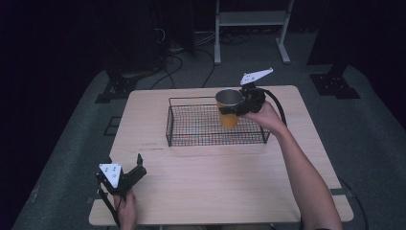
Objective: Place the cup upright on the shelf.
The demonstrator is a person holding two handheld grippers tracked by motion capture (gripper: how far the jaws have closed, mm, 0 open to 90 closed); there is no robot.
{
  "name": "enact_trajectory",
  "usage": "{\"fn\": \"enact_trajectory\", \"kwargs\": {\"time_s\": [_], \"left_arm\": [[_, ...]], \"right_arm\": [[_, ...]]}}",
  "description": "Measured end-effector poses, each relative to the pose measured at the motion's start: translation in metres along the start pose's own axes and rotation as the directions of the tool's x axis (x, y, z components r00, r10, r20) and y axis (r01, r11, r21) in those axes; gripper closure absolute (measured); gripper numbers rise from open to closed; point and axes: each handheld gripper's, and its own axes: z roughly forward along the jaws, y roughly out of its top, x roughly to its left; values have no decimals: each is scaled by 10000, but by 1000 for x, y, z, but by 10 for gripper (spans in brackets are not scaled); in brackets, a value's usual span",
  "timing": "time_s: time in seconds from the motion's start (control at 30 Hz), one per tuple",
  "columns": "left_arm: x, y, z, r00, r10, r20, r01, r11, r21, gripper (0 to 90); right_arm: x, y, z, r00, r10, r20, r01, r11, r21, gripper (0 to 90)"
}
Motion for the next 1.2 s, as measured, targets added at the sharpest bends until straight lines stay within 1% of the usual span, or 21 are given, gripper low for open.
{"fn": "enact_trajectory", "kwargs": {"time_s": [0.03,0.07,0.13,0.3,0.4,0.6,0.63,0.73,0.77,0.87,0.97,1.0,1.2], "left_arm": [[0,0,0,10000,-7,-4,7,10000,-9,0],[0,0,0,10000,-12,-5,12,10000,-8,0],[0,0,0,10000,-14,-2,14,10000,-7,0],[0,0,0,10000,-13,6,13,10000,-7,0],[0,0,0,10000,-24,6,24,10000,-9,0],[0,0,0,10000,-19,5,19,10000,-9,0],[0,0,0,10000,-22,3,22,10000,-20,0],[0,0,0,10000,-32,2,32,10000,-18,0],[0,0,0,10000,-36,6,36,10000,-18,0],[0,0,0,10000,-35,7,35,10000,-23,0],[0,0,0,10000,-29,6,29,10000,-22,0],[0,0,0,10000,-27,6,27,10000,-11,0],[0,0,0,10000,-14,0,14,10000,-24,0]], "right_arm": [[0,4,0,10000,-34,37,34,10000,-14,123],[0,4,0,10000,-34,37,34,10000,-14,123],[-1,6,0,10000,-35,20,35,9999,-164,123],[-4,10,2,10000,-24,61,25,10000,-48,123],[-6,10,5,9999,68,96,-67,10000,-41,123],[-12,7,16,9998,178,92,-179,9998,124,123],[-13,5,20,9998,209,63,-210,9996,186,123],[-14,4,23,9998,209,26,-210,9996,208,123],[-15,2,26,9996,272,-6,-272,9995,153,122],[-17,0,29,9995,308,-16,-308,9994,161,123],[-19,-4,33,9995,312,23,-312,9991,293,122],[-21,-7,35,9992,392,-28,-391,9989,277,123],[-25,-14,39,9988,496,53,-498,9978,447,122]]}}
